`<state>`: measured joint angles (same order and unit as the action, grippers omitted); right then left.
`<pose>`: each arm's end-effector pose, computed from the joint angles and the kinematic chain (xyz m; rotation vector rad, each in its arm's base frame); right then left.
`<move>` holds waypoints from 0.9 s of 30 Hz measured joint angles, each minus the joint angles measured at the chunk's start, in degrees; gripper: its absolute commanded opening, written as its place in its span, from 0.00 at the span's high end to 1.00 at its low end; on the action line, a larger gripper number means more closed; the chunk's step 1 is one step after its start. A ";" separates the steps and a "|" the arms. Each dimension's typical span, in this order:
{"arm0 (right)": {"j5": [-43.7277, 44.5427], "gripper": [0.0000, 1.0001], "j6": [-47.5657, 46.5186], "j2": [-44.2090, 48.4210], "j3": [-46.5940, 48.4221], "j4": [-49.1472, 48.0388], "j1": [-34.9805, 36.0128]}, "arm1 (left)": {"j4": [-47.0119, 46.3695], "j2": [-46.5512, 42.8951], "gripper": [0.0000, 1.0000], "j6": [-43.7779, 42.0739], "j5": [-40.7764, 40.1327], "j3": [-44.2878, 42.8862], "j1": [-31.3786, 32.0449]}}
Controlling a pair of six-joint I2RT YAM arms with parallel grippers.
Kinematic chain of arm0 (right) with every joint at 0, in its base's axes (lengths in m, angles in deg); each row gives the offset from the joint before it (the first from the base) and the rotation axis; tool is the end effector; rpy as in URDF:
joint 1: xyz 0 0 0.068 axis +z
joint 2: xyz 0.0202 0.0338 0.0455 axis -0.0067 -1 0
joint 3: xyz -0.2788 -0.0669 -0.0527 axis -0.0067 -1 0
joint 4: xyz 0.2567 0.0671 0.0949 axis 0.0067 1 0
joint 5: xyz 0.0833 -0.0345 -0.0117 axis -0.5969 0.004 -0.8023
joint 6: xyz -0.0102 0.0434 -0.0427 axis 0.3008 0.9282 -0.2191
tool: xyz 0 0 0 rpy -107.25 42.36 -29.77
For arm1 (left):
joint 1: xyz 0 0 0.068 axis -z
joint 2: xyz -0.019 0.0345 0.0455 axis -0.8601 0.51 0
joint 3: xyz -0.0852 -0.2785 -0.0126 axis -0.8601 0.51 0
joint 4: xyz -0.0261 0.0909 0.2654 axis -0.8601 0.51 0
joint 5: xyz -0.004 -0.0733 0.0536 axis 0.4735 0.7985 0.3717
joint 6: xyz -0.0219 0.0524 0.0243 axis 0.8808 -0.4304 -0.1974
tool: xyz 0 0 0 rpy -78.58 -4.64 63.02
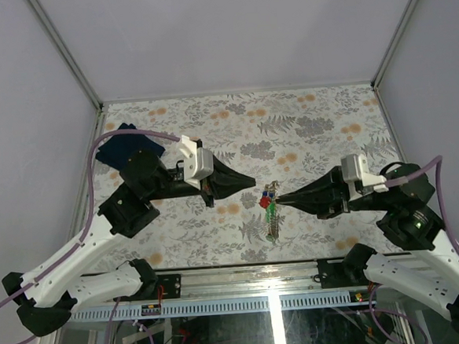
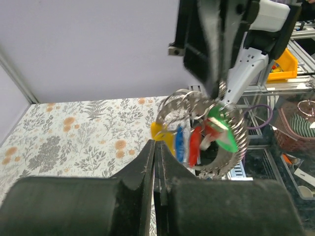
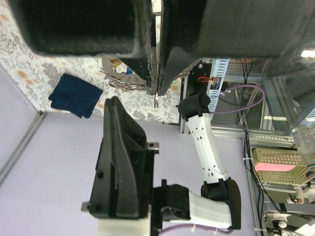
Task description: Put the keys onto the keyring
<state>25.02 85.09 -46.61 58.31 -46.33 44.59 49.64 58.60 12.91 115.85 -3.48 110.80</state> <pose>0.0655 0.1084 0.4637 -1.0755 0.8916 1.1619 0.1185 -0.1950 0.4606 1.2008 1.0290 -1.1293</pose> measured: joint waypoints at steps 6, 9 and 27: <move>-1.27 1.00 0.02 1.33 1.20 -0.96 0.00 | -1.55 0.48 1.00 2.75 -0.20 0.68 -1.01; -1.18 1.00 0.00 1.31 1.33 -1.20 0.00 | -2.14 0.83 0.95 3.69 -0.11 0.72 -1.01; 24.90 1.00 -2.80 -5.27 4.26 20.13 0.02 | 1.01 1.01 0.48 7.78 -13.46 1.20 -11.56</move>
<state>49.92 82.29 -51.88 62.57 -26.20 44.61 50.64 59.60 20.69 102.39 -2.28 99.23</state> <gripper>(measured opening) 0.010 0.470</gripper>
